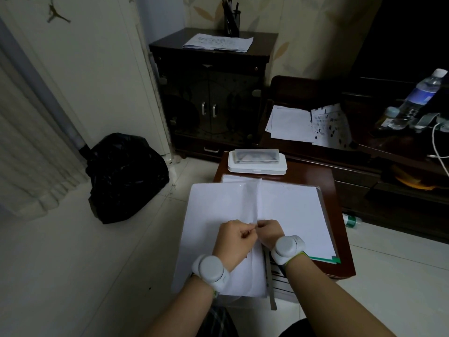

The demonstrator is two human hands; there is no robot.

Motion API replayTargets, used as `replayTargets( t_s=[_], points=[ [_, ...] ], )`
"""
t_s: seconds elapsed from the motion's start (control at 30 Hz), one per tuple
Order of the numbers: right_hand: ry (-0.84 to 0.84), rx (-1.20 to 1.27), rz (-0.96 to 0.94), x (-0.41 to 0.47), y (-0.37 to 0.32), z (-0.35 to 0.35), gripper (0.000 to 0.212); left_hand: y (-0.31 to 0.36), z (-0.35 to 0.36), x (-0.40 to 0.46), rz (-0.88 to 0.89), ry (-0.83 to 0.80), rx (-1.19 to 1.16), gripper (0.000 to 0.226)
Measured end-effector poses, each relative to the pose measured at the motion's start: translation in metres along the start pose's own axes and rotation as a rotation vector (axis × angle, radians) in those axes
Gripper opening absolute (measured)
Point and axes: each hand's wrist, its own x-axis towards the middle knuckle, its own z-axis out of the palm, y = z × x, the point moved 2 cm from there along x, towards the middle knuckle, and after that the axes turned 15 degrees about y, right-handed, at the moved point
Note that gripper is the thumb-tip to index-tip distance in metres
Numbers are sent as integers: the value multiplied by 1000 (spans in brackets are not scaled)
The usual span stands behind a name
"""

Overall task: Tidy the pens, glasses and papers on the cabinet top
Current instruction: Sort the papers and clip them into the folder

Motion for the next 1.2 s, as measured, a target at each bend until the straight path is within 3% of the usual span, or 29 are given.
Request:
replayTargets(
  t_s=[0.17,0.37,0.43,0.5,0.57,0.7,0.8,0.9,1.03,1.2],
  points=[
    [52,1,-15,0,0,-2,49,-8,6,2,52,-18,50,21],
    [172,2,13,-6,9,-20,33,-8,7,0,66,-46,166,52],
    [214,40,24,-6,17,-29,25,-12,3,2,99,27,204,45],
    [292,-21,4,-8,23,-44,21,-20,-8,7,51,139,235,15],
    [390,-96,-3,-6,30,-58,26,-30,-19,12,-38,185,393,49],
    [594,-265,103,-7,41,-76,48,-46,-37,10,-186,202,624,83],
    [717,-250,202,-9,48,-80,66,-59,-47,5,-364,189,694,105],
    [721,-281,303,-10,57,-86,80,-68,-52,0,-472,200,616,121],
    [743,-287,380,-13,65,-92,90,-73,-57,-2,-501,242,606,122],
    [708,-363,402,-13,66,-97,92,-77,-67,-4,-514,237,696,94]
  ],
)
